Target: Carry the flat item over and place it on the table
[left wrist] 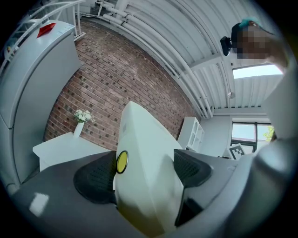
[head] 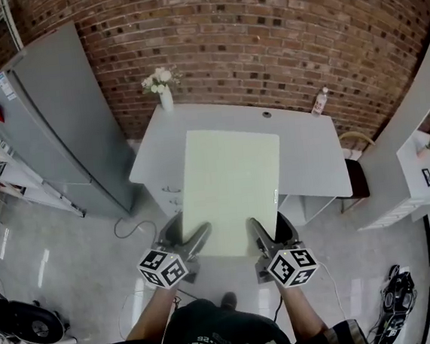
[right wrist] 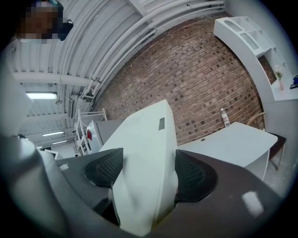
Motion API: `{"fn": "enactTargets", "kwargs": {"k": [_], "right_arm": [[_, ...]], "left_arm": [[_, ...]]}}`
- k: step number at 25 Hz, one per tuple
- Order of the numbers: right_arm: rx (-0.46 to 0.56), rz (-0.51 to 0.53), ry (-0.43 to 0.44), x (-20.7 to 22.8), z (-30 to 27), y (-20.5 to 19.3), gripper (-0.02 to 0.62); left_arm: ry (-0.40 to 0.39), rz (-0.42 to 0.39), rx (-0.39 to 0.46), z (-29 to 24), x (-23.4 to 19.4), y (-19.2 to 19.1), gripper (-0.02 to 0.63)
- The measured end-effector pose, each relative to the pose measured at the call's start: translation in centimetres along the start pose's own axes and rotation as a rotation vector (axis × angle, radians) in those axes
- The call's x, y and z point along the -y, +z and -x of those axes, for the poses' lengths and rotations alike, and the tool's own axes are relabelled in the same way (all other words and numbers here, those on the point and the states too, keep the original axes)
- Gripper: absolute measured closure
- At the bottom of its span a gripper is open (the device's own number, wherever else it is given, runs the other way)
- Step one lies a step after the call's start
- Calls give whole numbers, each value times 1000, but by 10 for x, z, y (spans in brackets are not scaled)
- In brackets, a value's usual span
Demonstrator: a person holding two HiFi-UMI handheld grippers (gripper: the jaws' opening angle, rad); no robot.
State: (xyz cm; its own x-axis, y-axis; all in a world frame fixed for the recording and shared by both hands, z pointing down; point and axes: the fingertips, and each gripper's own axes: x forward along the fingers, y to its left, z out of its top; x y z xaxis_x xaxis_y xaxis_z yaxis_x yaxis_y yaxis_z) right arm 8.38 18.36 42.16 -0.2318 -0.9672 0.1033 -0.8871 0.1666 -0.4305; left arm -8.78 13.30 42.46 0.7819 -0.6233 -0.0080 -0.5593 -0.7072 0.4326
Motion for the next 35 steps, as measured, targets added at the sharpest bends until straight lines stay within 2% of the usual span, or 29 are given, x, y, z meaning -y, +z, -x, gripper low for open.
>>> {"fn": "enactTargets", "kwargs": {"k": [9,19,35], "right_arm": [[1,-7,0,16,-6,12,258],[-2,-1,-26,43,-31,17,261],[-16,-6,-63,91,-161,38,267]], "left_arm": [[-8,-3,-1,-22,3,3,221],[-26,17,-5,-59,-15,-2,221],[-49,37,-23,-167,-111,25,221]]}}
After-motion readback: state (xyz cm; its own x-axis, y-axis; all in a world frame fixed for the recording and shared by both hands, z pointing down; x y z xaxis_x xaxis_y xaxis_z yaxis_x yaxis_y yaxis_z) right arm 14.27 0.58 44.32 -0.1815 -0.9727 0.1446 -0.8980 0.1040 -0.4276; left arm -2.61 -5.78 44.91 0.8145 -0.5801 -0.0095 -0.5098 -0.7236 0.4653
